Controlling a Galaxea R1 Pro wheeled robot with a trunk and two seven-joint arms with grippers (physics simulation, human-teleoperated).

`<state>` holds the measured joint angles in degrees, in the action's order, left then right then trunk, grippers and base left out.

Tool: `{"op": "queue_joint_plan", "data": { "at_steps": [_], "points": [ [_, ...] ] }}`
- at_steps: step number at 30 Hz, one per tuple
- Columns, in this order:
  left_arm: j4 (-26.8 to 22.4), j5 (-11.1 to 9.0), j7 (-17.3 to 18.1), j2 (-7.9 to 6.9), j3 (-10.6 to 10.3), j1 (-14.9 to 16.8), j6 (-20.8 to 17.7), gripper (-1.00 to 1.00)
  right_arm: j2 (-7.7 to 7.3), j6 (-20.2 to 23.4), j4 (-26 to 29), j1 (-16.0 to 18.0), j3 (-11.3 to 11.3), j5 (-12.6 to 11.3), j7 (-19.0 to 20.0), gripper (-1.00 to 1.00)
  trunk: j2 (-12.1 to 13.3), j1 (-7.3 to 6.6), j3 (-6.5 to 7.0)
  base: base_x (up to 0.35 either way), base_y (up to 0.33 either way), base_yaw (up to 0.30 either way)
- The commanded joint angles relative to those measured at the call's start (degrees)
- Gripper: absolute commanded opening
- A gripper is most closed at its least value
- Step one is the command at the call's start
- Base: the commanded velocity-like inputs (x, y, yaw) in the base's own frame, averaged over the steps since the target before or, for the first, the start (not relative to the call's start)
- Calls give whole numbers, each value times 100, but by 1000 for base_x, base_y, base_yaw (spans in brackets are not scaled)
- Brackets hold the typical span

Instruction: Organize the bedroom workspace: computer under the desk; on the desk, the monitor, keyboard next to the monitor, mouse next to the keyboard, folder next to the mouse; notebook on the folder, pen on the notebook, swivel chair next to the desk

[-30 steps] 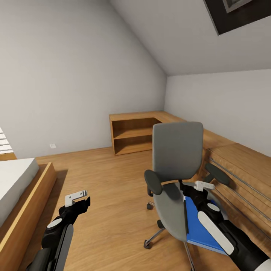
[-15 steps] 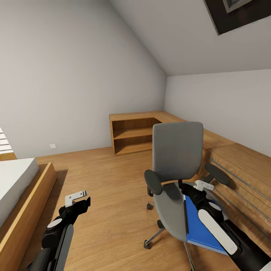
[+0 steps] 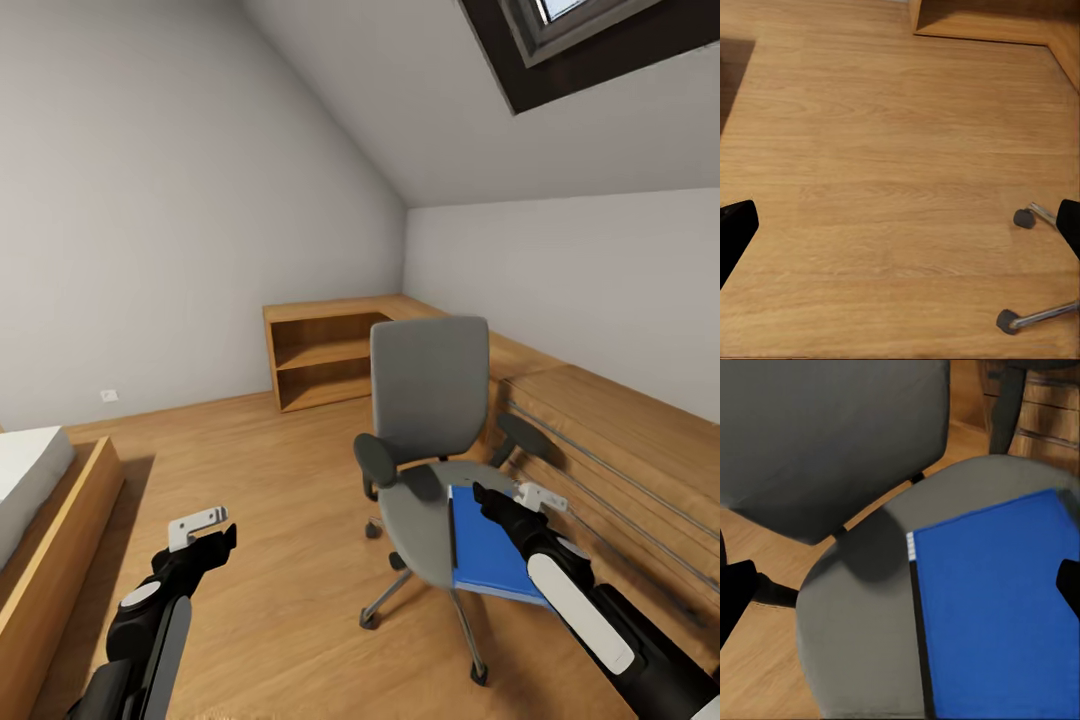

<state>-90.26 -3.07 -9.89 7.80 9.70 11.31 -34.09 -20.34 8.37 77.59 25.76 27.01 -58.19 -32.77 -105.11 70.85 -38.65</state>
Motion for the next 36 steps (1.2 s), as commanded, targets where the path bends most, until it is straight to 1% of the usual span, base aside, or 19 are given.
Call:
{"op": "queue_joint_plan", "data": {
  "at_steps": [1,3,7,8,9,15,16,17,19,21,24,30,31,32,33,34,36],
  "points": [
    [-9,-35,-26,3,29,3,-27,100,-5,16,6,8,15,-20,-38,100,-4,-4,-1,-330,0,-251],
    [-9,-45,-24,3,93,3,-27,100,-5,16,4,8,15,-23,-37,100,-4,-4,9,-331,0,-256],
    [-18,-172,-23,3,220,3,-27,100,-2,17,7,8,20,-29,-32,100,-4,-4,18,-325,0,-154],
    [-23,-260,-22,3,286,3,-27,100,0,17,8,8,21,-31,-31,100,-4,-4,19,-278,0,-68],
    [-54,-477,-22,3,413,3,-27,100,13,31,8,8,27,-39,-12,100,-4,-4,19,-82,0,-18],
    [-176,-559,-22,6,461,3,-27,100,12,37,7,8,24,-42,3,100,-4,-4,20,-33,0,-7],
    [-184,-564,-22,7,463,3,-27,100,12,36,6,8,24,-43,6,100,-44,18,2,-11,0,-2],
    [-232,-578,-36,14,586,3,-27,100,6,31,-4,8,24,-49,37,100,-84,40,-16,-1,0,0],
    [-239,-580,-38,17,664,3,-27,100,5,32,-42,8,23,-55,46,100,-164,84,-52,-1,0,0],
    [-241,-580,-38,18,698,3,-27,100,3,33,-82,8,20,-77,74,100,-244,128,-88,0,0,0],
    [-244,-580,-39,19,735,3,-27,100,-8,33,-170,8,9,-292,267,100,-365,194,-142,0,0,0],
    [-245,-581,-39,25,748,3,-27,100,-53,31,-477,8,-34,-862,849,100,-605,326,-250,0,0,0],
    [-243,-581,-39,26,749,3,-27,100,-75,30,-537,8,-42,-943,960,100,-645,348,-268,0,0,0],
    [-240,-581,-39,27,749,3,-31,100,-158,21,-681,8,-72,-1141,1296,100,-685,370,-286,0,0,0],
    [-240,-581,-39,28,750,3,-32,100,-188,18,-713,8,-85,-1195,1402,100,-725,391,-304,0,0,0],
    [-239,-581,-39,28,751,3,-32,100,-256,14,-766,8,-105,-1294,1605,100,-766,413,-322,0,0,0],
    [-238,-581,-39,29,748,3,-33,100,-322,12,-818,8,-117,-1392,1787,100,-846,457,-357,0,0,0]
  ]
}}
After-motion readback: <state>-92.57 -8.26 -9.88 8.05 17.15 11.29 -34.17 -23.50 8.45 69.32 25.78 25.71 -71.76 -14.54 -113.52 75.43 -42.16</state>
